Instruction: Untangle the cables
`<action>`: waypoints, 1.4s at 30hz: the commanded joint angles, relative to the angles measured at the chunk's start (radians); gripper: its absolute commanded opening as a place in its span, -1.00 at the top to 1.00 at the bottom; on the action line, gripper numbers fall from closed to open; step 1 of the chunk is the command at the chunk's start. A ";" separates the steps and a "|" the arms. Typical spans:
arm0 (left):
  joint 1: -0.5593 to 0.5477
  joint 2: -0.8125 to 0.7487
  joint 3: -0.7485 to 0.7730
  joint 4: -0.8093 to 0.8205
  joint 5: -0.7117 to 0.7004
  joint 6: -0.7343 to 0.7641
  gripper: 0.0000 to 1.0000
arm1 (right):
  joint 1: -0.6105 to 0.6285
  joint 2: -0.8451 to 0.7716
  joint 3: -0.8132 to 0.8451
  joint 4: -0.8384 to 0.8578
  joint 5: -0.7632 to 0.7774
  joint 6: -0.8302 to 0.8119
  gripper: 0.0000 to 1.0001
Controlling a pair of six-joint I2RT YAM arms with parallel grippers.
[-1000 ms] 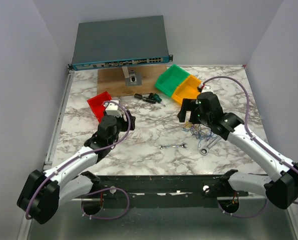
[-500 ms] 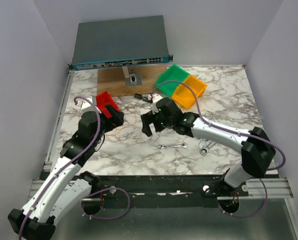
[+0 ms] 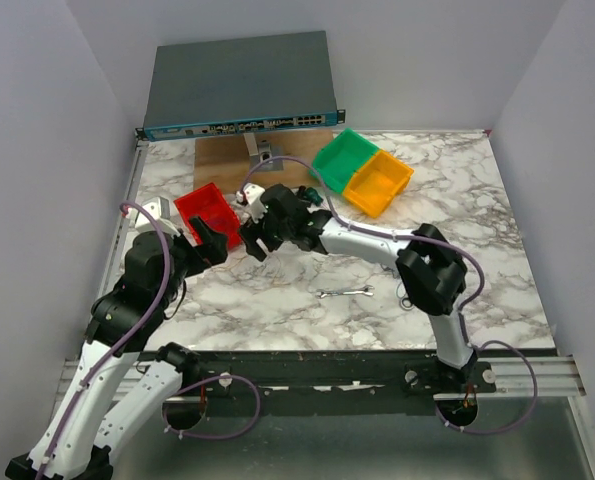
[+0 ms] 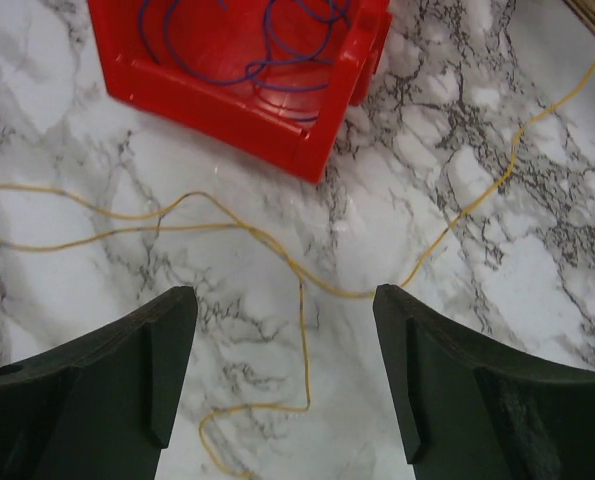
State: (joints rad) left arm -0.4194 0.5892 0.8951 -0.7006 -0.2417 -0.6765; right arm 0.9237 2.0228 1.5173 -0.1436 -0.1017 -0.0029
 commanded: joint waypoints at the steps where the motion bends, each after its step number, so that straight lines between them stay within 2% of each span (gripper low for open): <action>1: 0.009 -0.017 0.041 -0.079 -0.031 0.089 -0.97 | 0.006 0.132 0.133 -0.044 0.005 -0.097 -0.52; 5: 0.014 -0.029 0.036 -0.062 0.015 0.110 -0.97 | 0.006 0.216 0.182 -0.063 0.009 -0.125 -0.49; 9: 0.021 -0.018 0.041 -0.054 0.042 0.124 -0.97 | 0.006 0.242 0.146 -0.054 -0.021 -0.140 -0.43; 14: 0.029 -0.008 0.056 -0.052 0.052 0.147 -0.97 | 0.006 0.254 0.104 -0.072 -0.019 -0.142 -0.18; 16: 0.031 -0.010 0.057 -0.050 0.057 0.157 -0.97 | 0.009 0.236 0.070 -0.065 -0.017 -0.143 0.16; 17: 0.031 -0.012 0.057 -0.048 0.060 0.161 -0.97 | 0.010 0.223 0.046 -0.052 -0.011 -0.140 0.45; 19: 0.032 -0.014 0.052 -0.043 0.061 0.167 -0.97 | 0.012 0.174 -0.004 -0.017 -0.010 -0.133 0.81; 22: 0.033 -0.013 0.050 -0.039 0.069 0.172 -0.97 | 0.012 0.075 -0.071 0.021 -0.012 -0.106 0.99; 28: 0.034 -0.017 0.041 -0.030 0.099 0.173 -0.97 | 0.008 -0.158 -0.192 0.091 0.030 0.017 0.99; 32: 0.035 -0.016 0.035 -0.018 0.127 0.175 -0.97 | -0.038 -0.293 -0.231 0.093 0.022 0.147 0.99; 35: 0.034 -0.021 0.033 -0.009 0.142 0.176 -0.97 | -0.123 -0.384 -0.278 0.132 -0.137 0.250 0.99; 38: 0.035 -0.029 0.029 0.000 0.146 0.181 -0.97 | -0.234 -0.470 -0.392 0.365 -0.379 0.393 0.99; 42: 0.035 -0.036 0.027 -0.003 0.147 0.183 -0.97 | -0.353 -0.492 -0.452 0.561 -0.536 0.544 0.99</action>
State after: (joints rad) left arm -0.3901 0.5694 0.9249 -0.7223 -0.1230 -0.5114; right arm 0.6491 1.5318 1.1297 0.1848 -0.3935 0.3321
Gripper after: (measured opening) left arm 0.983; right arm 0.036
